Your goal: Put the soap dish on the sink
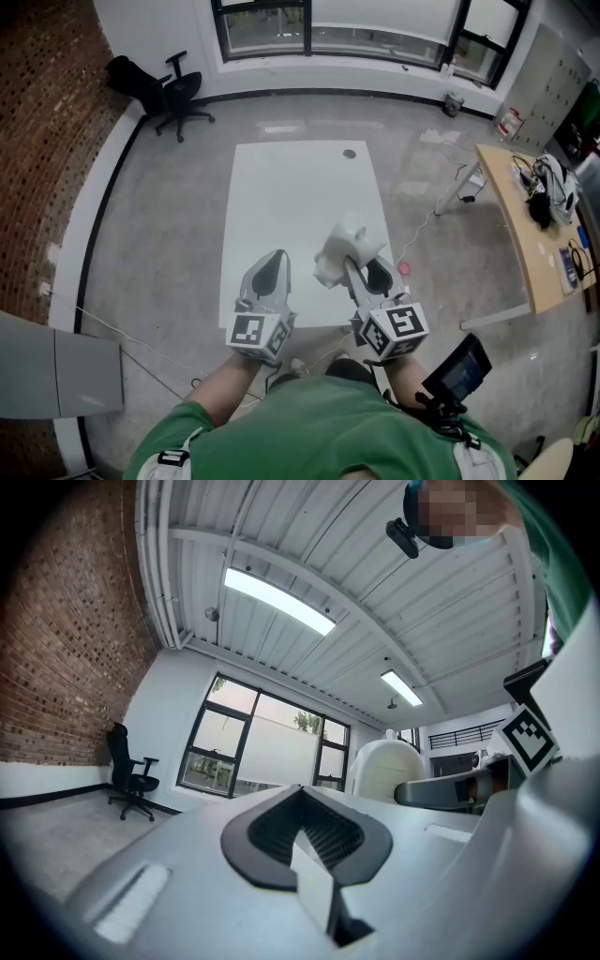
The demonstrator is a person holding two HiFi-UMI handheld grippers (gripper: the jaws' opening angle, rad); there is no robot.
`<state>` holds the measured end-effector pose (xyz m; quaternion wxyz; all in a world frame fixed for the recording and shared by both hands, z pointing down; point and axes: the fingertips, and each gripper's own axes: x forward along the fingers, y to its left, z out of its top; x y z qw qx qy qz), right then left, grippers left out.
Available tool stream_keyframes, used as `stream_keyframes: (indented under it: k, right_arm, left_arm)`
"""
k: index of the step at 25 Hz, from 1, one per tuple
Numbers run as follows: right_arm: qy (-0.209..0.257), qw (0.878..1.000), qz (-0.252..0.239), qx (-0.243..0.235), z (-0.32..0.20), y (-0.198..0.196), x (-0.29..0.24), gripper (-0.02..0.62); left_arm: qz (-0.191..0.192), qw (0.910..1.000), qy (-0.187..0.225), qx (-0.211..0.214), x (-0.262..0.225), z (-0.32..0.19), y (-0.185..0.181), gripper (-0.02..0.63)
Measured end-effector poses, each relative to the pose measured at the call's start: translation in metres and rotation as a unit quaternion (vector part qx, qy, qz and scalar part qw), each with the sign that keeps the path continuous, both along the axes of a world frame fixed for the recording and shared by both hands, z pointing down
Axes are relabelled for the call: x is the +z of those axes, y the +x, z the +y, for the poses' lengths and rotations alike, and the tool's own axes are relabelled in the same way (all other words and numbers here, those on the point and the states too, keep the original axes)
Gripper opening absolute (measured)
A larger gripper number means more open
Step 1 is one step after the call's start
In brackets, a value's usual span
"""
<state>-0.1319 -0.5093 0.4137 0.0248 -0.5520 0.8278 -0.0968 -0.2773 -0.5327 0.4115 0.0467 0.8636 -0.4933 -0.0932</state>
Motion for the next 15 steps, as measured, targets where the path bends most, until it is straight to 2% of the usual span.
stream_keyframes:
  k: [5, 15]
  right_arm:
    - [-0.008, 1.000, -0.002, -0.002, -0.020, -0.004, 0.007, 0.133]
    - [-0.027, 0.999, -0.025, -0.033, -0.069, 0.016, 0.026, 0.133]
  left_arm:
    - [-0.001, 1.0000, -0.007, 0.002, 0.005, -0.018, -0.002, 0.006]
    - [-0.034, 0.9990, -0.019, -0.020, 0.011, -0.056, 0.023, 0.006]
